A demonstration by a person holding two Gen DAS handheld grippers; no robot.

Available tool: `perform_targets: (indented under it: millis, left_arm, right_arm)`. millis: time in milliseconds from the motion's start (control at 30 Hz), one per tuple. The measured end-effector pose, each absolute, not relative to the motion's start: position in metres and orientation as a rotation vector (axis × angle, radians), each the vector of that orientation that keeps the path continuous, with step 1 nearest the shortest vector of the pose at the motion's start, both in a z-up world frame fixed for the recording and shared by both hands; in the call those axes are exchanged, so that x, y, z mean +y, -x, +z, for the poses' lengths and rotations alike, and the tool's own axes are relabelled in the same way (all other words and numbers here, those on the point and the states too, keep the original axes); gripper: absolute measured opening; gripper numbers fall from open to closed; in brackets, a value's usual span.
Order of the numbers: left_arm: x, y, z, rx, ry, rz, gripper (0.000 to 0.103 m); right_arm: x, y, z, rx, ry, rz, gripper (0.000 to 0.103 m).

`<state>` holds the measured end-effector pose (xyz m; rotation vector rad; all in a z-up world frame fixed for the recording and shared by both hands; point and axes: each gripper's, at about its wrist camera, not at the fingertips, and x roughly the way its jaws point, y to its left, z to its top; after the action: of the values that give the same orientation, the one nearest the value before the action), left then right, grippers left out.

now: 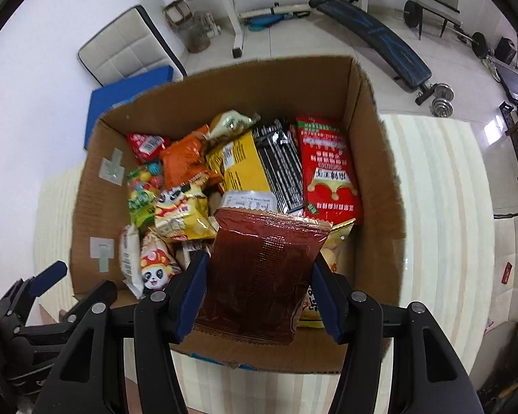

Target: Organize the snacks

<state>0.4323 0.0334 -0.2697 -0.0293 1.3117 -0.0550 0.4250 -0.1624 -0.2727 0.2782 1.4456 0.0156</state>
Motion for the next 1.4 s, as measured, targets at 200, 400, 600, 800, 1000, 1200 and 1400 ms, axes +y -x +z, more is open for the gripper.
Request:
perform_targets:
  millis: [200, 400, 600, 800, 1000, 1200, 1400]
  left_arm:
    - [0.035, -0.437, -0.278, 1.339, 0.039, -0.060, 0.102]
    - [0.035, -0.438, -0.276, 1.343, 0.040, -0.065, 0.102]
    - [0.036, -0.434, -0.268, 1.335, 0.037, -0.068, 0.102]
    - [0.036, -0.424, -0.248, 1.305, 0.043, -0.074, 0.102]
    - [0.034, -0.402, -0.219, 1.254, 0.046, -0.086, 0.102]
    - [0.029, -0.370, -0.176, 1.173, 0.034, -0.098, 0.102]
    - [0.025, -0.327, -0.131, 1.093, 0.028, -0.112, 0.102]
  right_arm:
    - [-0.162, -0.425, -0.291, 1.520, -0.270, 0.013, 0.067]
    - [-0.167, -0.421, -0.292, 1.550, -0.287, -0.001, 0.087]
    - [-0.168, -0.414, -0.277, 1.525, -0.254, -0.025, 0.092]
    - [-0.169, -0.402, -0.256, 1.487, -0.254, -0.011, 0.094]
    - [-0.169, -0.384, -0.221, 1.419, -0.224, -0.034, 0.095]
    - [-0.167, -0.352, -0.174, 1.337, -0.208, -0.040, 0.095]
    - [-0.165, -0.309, -0.122, 1.252, -0.203, -0.035, 0.095]
